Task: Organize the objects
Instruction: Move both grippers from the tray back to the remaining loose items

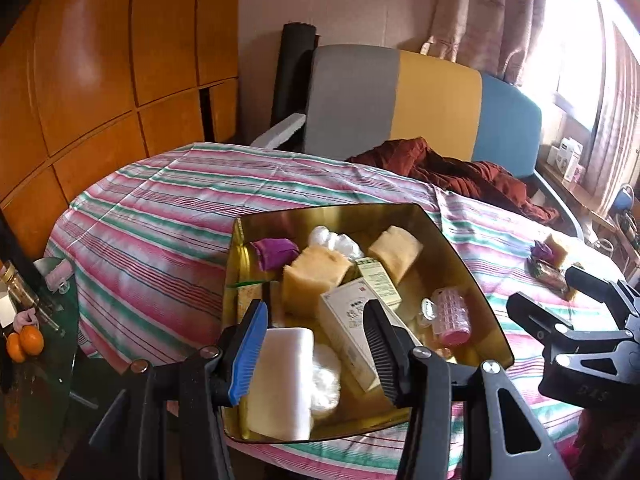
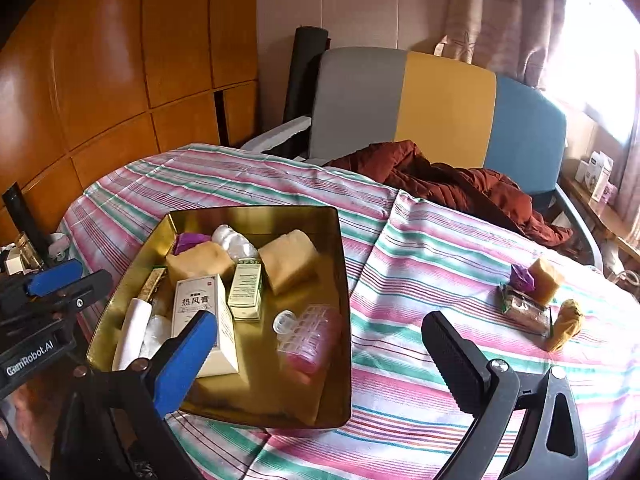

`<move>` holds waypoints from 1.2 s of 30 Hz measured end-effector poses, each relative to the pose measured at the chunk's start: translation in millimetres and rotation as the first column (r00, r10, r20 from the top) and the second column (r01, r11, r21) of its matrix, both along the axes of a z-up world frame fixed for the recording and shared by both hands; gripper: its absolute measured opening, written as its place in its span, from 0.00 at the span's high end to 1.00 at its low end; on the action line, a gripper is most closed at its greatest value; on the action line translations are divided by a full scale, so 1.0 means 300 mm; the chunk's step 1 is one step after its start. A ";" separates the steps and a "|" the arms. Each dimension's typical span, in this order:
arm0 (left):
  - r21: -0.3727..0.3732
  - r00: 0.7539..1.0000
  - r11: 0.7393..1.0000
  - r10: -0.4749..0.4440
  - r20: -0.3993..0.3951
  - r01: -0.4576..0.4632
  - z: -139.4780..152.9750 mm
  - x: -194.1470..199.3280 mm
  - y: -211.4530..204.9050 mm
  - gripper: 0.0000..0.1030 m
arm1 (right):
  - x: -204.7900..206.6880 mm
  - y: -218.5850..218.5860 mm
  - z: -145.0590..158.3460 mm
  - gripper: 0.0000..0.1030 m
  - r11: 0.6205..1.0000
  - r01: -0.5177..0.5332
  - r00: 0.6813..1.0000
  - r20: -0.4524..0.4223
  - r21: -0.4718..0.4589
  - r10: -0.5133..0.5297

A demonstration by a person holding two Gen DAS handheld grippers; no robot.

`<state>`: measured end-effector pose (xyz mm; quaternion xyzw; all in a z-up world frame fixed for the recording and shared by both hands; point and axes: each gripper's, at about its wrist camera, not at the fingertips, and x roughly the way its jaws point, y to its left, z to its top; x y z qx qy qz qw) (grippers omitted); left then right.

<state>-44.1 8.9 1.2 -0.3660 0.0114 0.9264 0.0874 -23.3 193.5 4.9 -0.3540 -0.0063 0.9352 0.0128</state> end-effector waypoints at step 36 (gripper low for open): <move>-0.002 0.933 0.933 -0.359 0.022 0.359 0.013 -0.007 0.371 0.44 | 0.087 0.610 -0.126 0.00 0.920 0.366 0.920 0.199 -0.138 -0.337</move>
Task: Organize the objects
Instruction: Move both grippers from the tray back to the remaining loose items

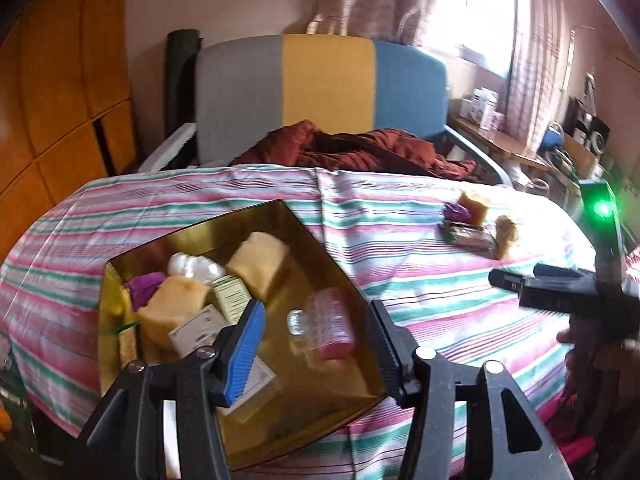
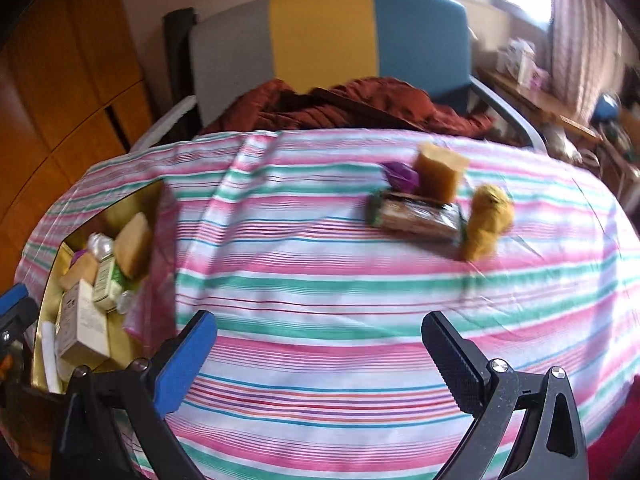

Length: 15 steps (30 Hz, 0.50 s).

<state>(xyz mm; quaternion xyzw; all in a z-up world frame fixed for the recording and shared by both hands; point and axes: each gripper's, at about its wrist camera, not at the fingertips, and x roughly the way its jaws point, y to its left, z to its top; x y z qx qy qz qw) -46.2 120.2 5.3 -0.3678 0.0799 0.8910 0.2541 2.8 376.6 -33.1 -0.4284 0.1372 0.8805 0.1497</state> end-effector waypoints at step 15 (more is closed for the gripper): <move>-0.004 0.985 0.988 -0.155 0.072 0.156 -0.037 -0.005 0.197 0.42 | -0.077 0.529 -0.013 0.00 0.961 0.271 0.962 0.042 -0.053 -0.269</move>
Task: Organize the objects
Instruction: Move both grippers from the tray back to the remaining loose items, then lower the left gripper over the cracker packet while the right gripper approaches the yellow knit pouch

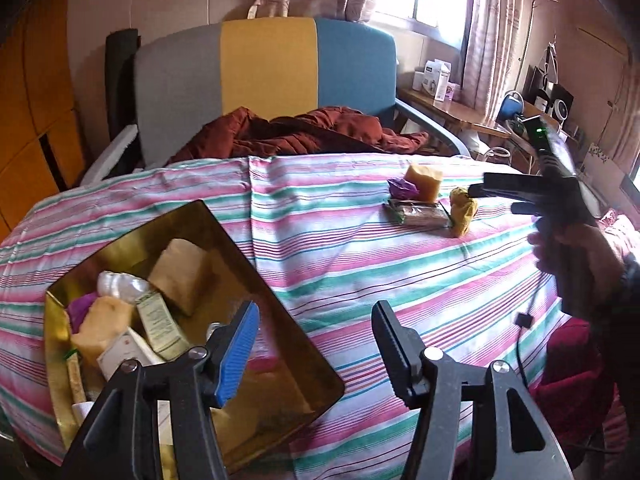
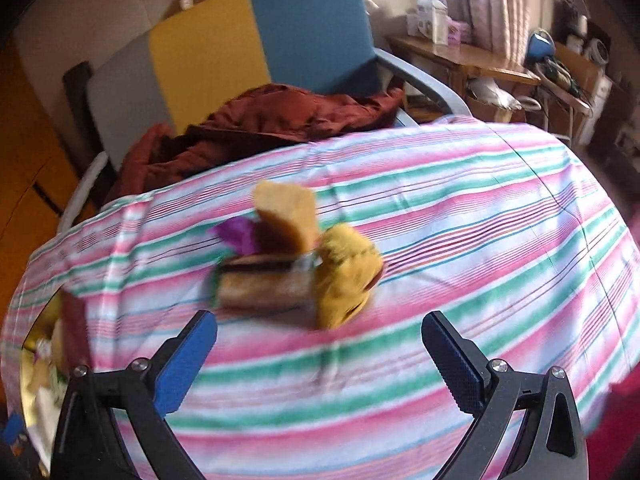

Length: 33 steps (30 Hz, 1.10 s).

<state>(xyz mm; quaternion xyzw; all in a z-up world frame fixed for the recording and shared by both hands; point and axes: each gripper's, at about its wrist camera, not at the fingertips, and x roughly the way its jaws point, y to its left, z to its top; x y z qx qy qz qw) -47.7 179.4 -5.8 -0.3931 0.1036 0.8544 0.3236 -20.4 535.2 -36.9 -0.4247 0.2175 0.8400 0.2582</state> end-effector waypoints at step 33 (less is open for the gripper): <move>-0.116 0.917 0.912 -0.379 0.126 0.393 -0.177 -0.212 0.676 0.42 | -0.048 0.158 -0.104 0.72 0.992 -0.043 0.999 -0.017 -0.117 0.041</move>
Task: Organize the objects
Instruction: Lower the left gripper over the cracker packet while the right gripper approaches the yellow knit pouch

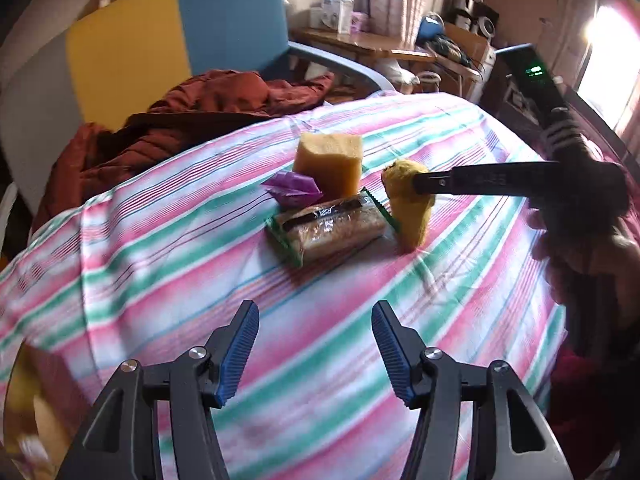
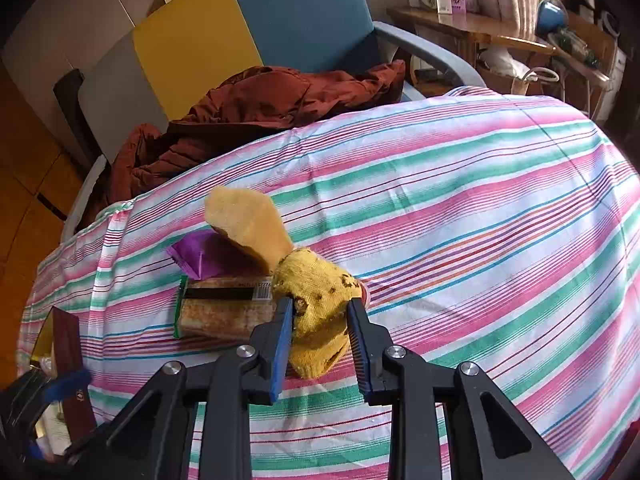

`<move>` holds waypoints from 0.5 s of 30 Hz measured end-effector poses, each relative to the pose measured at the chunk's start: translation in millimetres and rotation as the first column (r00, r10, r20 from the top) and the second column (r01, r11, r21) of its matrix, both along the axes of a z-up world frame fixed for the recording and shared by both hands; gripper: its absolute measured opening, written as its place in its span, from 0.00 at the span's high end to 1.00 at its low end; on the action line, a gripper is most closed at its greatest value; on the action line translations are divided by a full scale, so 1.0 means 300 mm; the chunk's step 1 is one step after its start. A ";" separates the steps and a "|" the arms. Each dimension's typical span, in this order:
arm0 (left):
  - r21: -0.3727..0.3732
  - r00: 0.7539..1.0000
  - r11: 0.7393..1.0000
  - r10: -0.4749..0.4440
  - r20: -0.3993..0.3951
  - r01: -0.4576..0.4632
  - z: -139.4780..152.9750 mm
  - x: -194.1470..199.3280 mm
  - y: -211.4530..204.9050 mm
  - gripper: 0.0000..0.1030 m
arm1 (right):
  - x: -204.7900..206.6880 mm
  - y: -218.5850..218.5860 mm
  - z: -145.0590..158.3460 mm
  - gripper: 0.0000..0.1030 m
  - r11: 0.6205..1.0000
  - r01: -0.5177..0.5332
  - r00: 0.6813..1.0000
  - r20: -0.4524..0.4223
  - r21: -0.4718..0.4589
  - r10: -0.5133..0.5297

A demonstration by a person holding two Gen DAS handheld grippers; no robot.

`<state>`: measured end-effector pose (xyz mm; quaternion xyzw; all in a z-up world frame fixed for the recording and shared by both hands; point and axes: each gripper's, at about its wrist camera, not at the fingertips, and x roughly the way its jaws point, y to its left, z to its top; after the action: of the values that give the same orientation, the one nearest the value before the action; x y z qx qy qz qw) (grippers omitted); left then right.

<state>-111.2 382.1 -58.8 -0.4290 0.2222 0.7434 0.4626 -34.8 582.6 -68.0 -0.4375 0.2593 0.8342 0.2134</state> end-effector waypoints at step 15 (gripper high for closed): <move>-0.089 0.965 0.967 -0.245 -0.089 0.238 -0.131 -0.090 0.228 0.19 | 0.036 0.084 -0.026 0.00 0.985 0.114 0.994 0.020 -0.131 -0.112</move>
<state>-138.2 450.6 -98.0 -0.3790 0.3243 0.6925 0.5212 -24.0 607.8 -75.8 -0.4404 0.3371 0.7990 0.2324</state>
